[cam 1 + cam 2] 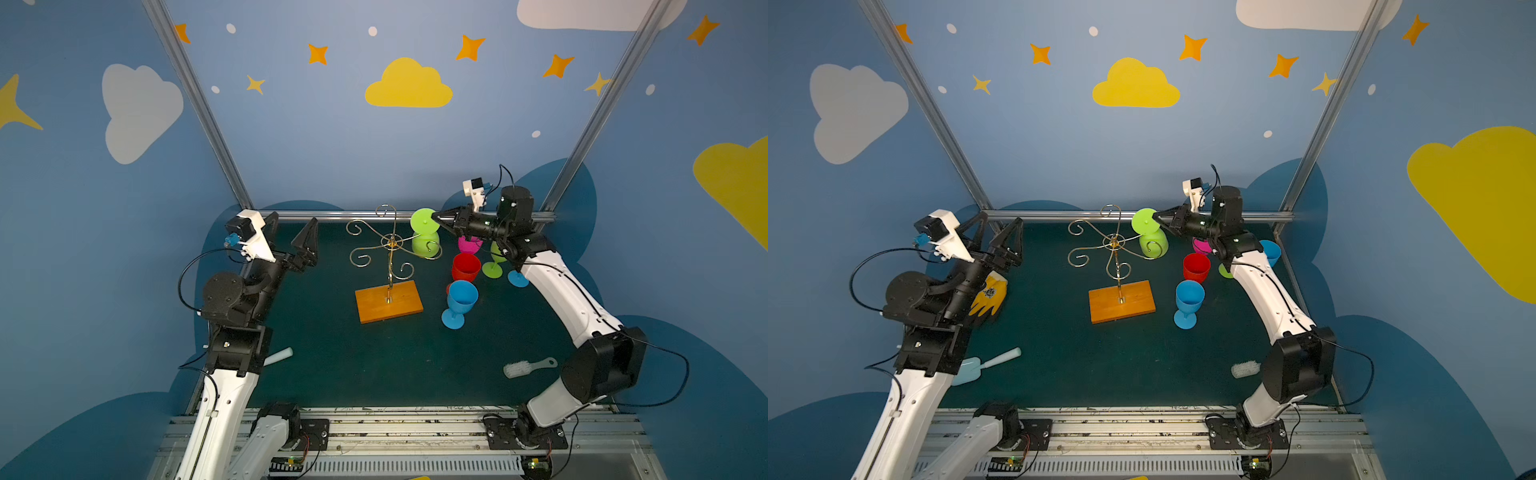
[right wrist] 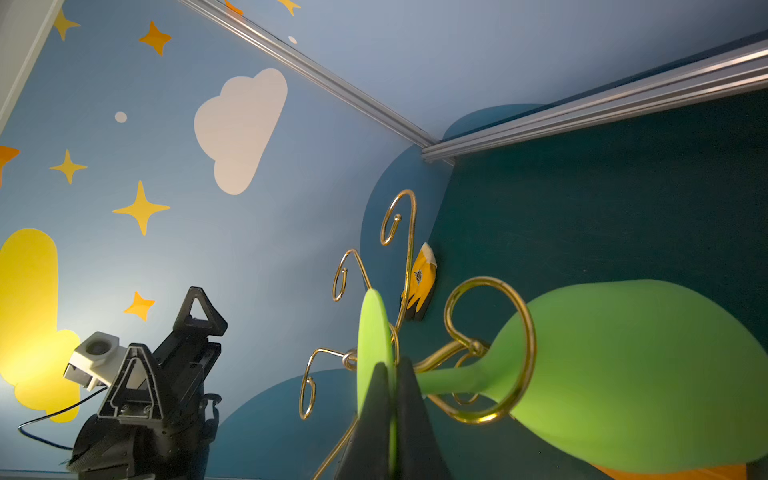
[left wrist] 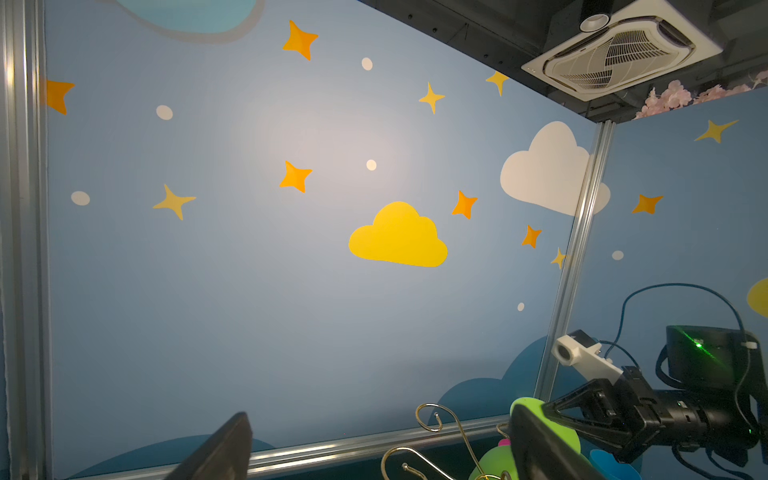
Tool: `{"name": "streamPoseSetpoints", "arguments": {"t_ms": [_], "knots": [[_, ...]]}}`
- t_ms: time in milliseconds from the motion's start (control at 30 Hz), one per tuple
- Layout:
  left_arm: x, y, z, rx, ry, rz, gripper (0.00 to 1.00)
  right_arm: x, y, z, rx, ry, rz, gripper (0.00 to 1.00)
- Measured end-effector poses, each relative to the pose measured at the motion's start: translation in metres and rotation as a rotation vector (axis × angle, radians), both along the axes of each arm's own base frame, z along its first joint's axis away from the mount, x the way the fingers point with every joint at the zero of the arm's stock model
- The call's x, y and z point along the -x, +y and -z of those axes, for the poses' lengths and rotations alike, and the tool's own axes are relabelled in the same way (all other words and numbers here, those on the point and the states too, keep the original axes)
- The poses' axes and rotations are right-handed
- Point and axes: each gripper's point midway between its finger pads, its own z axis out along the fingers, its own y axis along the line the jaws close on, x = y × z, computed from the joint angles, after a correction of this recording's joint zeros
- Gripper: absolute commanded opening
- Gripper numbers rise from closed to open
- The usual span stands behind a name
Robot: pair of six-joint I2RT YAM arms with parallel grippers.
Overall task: Take the wine glass off the wine glass rack
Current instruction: 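Lift the green glass by its foot up off the rack hook with the right gripper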
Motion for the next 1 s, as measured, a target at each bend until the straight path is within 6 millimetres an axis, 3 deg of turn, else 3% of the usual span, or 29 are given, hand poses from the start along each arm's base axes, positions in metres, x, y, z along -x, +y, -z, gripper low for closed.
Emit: {"name": "streamPoseSetpoints", "arguments": {"t_ms": [233, 533, 767, 1000], "knots": [[0.002, 0.0, -0.001, 0.003, -0.003, 0.002, 0.95, 0.007, 0.018, 0.0, -0.001, -0.001, -0.044, 0.0], [0.003, -0.001, -0.001, 0.011, 0.0, 0.009, 0.95, -0.023, 0.033, -0.013, -0.013, -0.042, -0.035, 0.0], [0.003, -0.004, 0.0, 0.026, 0.01, 0.034, 0.94, -0.053, 0.028, -0.025, -0.025, -0.08, 0.007, 0.0], [-0.01, -0.019, 0.008, 0.058, 0.08, 0.139, 0.89, -0.072, 0.0, -0.029, -0.011, -0.106, 0.073, 0.0]]}}
